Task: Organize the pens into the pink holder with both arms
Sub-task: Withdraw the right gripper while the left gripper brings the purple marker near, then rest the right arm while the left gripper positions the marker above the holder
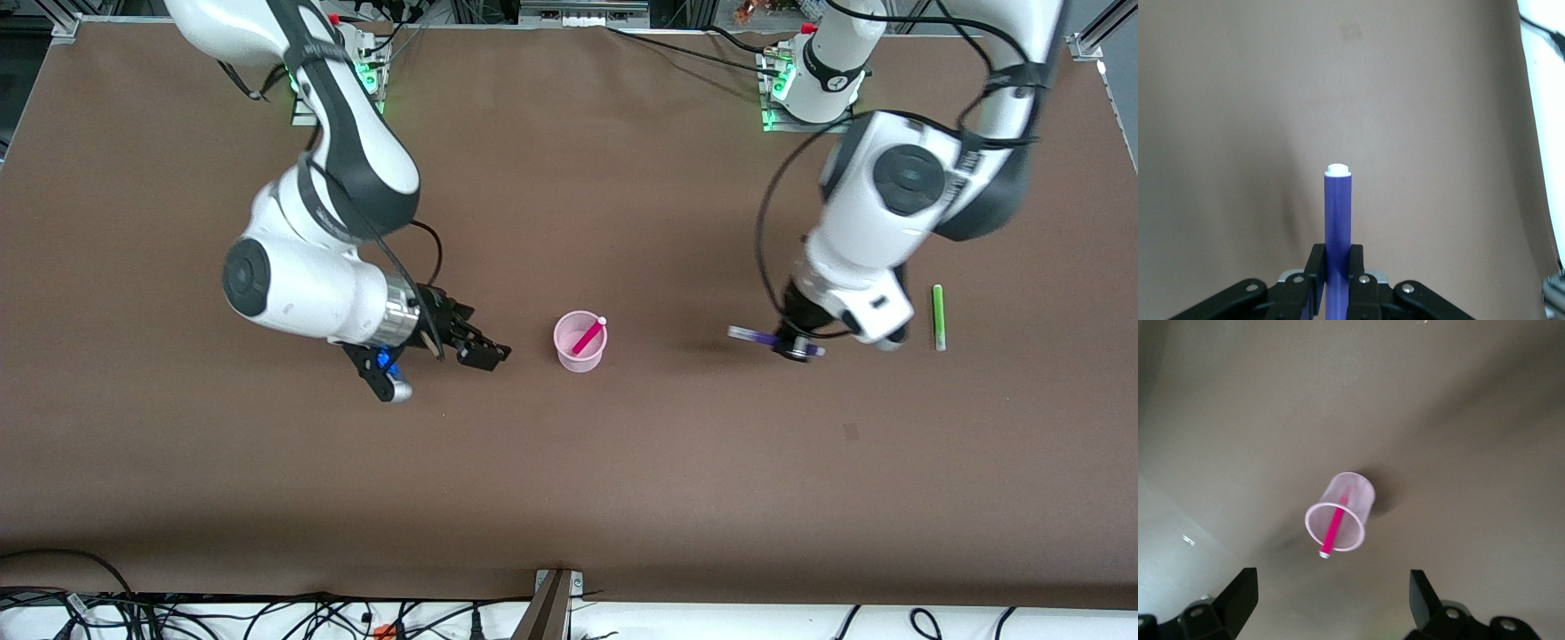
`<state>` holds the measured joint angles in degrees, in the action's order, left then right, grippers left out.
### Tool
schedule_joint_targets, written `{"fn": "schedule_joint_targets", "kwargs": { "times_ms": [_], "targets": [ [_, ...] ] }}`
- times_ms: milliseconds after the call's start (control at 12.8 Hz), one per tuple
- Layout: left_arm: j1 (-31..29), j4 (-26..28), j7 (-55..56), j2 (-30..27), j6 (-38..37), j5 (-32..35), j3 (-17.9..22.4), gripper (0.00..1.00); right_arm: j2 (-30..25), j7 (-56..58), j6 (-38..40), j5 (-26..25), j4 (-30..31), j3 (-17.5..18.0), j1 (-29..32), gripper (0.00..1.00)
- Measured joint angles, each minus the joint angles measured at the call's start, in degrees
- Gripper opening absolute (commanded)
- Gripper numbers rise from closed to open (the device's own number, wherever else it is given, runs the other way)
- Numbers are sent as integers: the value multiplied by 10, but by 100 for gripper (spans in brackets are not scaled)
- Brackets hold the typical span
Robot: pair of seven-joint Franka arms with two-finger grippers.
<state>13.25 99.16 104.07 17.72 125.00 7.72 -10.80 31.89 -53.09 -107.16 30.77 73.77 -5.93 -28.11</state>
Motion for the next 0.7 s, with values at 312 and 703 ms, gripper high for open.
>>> {"fn": "schedule_joint_targets", "kwargs": {
  "times_ms": [312, 703],
  "targets": [
    [86, -87, 102, 76, 0, 123, 1, 0, -106, 112, 107, -83, 50, -35, 0, 100],
    [176, -130, 249, 168, 0, 327, 2, 0, -239, 258, 133, -183, 178, -45, 34, 100]
  ]
}}
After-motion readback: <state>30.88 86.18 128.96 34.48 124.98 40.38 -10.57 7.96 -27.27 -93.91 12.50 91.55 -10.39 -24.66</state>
